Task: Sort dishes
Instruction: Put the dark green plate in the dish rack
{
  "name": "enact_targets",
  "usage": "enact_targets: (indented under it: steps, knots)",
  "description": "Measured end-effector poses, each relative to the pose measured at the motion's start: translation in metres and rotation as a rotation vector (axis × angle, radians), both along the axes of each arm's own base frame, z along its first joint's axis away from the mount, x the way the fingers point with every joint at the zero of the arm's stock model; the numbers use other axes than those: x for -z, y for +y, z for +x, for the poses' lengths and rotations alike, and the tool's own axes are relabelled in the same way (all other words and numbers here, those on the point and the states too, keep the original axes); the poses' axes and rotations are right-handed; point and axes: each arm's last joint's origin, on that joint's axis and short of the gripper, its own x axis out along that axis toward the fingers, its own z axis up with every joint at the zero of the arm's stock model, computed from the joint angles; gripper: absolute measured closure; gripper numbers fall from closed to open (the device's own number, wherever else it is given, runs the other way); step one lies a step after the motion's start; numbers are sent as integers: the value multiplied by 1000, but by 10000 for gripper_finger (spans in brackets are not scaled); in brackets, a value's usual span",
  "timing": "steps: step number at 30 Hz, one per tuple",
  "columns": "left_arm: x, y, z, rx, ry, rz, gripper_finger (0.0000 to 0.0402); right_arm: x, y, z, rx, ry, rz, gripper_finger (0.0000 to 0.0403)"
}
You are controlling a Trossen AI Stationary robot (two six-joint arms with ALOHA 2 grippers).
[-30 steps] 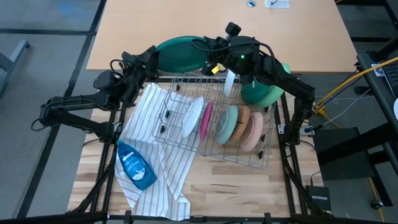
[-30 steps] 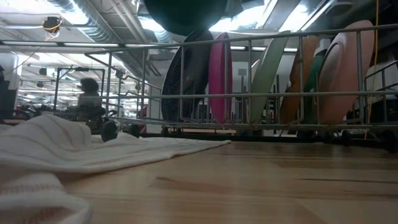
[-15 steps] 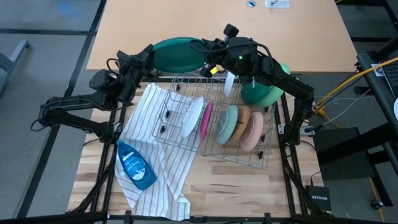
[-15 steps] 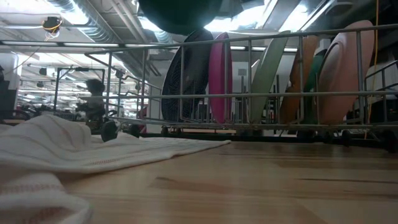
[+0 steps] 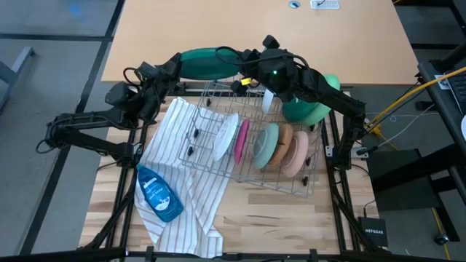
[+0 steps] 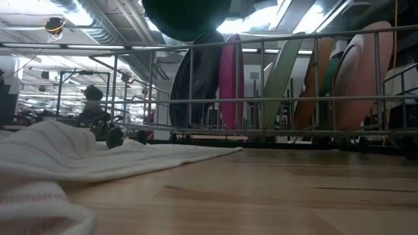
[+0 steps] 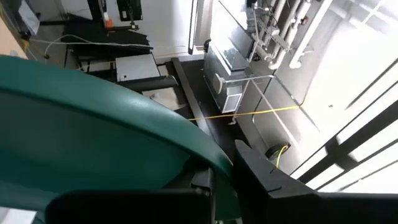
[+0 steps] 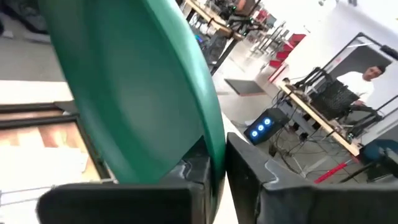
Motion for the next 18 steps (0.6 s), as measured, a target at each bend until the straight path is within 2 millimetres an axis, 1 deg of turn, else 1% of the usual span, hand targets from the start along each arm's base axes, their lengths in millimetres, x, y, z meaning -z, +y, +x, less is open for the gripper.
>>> enact_targets:
  steps: [10,12,15,18]
  knots:
    - [3,-1,2,-6,50,15,381,9,1,-1,-43,91,33,333]
    - [4,-1,3,-16,74,18,386,9,1,-1,-48,90,35,322]
    - [10,1,6,-69,163,20,397,3,1,-5,-15,53,22,299]
    - [5,0,3,-55,152,52,401,0,0,-7,52,32,4,275]
